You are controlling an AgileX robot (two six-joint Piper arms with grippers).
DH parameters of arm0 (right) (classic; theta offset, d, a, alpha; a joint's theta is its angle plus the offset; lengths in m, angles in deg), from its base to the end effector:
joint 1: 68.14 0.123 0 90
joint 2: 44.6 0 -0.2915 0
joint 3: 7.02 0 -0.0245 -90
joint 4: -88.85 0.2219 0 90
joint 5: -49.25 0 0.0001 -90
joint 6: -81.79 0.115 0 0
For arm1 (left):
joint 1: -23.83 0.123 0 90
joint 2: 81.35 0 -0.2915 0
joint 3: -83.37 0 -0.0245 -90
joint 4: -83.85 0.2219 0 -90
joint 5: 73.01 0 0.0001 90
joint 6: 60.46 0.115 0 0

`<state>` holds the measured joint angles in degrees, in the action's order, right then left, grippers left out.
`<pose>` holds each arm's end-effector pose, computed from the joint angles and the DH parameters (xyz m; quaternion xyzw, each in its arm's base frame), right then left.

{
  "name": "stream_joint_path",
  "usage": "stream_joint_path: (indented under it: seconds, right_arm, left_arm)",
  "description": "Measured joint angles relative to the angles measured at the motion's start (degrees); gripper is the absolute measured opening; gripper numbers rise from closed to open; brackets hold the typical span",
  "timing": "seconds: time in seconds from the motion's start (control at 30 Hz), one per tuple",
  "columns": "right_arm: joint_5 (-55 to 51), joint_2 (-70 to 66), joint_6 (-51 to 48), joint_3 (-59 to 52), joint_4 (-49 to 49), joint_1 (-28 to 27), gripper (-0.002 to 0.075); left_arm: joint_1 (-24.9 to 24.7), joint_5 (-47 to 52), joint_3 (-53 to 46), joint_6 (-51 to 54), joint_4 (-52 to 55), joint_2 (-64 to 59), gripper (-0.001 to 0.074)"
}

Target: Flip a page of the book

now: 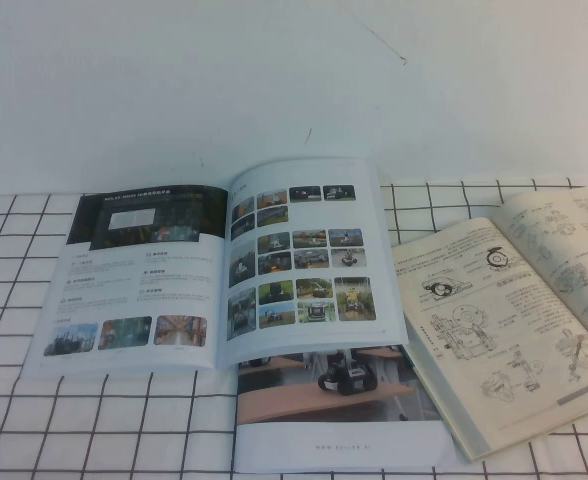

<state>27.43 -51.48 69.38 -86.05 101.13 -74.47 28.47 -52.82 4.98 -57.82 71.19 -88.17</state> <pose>0.0404 0.0047 0.1640 0.0141 0.8049 -0.0060 0.5932 0.0410 -0.0054 0.1709 -0.0730 0.7895 -0.0546 0.6070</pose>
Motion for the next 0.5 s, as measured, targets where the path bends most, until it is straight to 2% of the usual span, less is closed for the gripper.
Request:
stream_joint_path:
  seconds: [0.5]
  right_arm:
    - [0.00,0.00,0.04,0.00,0.12,0.00,0.0009]
  left_arm:
    - [0.00,0.00,-0.03,0.09,-1.33,0.00,-0.0003]
